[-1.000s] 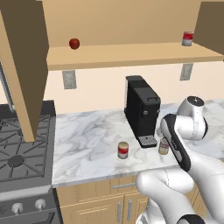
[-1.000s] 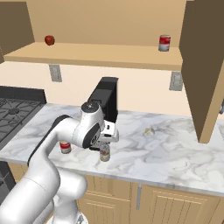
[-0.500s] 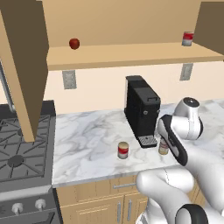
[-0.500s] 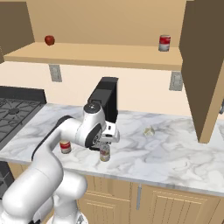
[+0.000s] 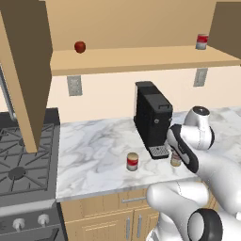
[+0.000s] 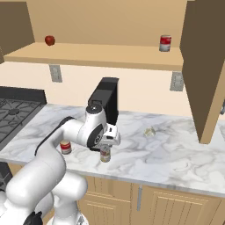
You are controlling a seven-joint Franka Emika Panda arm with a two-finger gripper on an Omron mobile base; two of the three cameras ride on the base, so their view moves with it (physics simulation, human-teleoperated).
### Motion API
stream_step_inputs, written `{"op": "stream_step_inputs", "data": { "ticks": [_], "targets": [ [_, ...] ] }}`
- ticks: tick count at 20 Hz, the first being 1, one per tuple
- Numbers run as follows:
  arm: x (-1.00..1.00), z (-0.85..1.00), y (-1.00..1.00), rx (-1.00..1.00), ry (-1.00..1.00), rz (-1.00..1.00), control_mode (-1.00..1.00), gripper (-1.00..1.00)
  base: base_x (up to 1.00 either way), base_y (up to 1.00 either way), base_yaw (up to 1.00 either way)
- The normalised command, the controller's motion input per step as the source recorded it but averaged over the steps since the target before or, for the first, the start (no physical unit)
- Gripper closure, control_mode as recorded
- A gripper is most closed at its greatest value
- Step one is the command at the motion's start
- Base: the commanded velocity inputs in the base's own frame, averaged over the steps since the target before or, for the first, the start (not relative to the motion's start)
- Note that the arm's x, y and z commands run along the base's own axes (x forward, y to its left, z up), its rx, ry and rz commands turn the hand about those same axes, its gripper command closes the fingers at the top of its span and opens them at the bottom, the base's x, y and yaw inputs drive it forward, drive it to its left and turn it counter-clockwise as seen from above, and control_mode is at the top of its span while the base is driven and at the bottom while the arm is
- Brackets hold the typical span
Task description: Pick the cans from the counter and place them in their designated side in the cabinet.
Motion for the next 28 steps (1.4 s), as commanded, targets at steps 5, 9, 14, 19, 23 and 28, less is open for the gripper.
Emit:
{"op": "stream_step_inputs", "data": {
  "ticks": [5, 9, 14, 19, 23, 28],
  "targets": [
    [0.0, -0.17, 0.0, 0.0, 0.0, -0.02, -1.0, -1.0, 0.0, 0.0, 0.0],
    [0.0, -0.18, -0.01, 0.0, 0.0, -0.02, -1.0, -1.0, 0.0, 0.0, 0.0],
    [0.02, -0.17, 0.0, 0.0, 0.0, -0.01, -1.0, -1.0, 0.0, 0.0, 0.0],
    [0.07, -0.16, 0.0, 0.0, 0.0, -0.01, -1.0, -1.0, 0.0, 0.0, 0.0],
    [0.14, -0.12, -0.02, 0.0, 0.0, 0.0, -1.0, -1.0, 0.0, 0.0, 0.0],
    [0.13, -0.1, -0.06, 0.0, 0.0, 0.0, -1.0, -1.0, 0.0, 0.0, 0.0]
  ]
}}
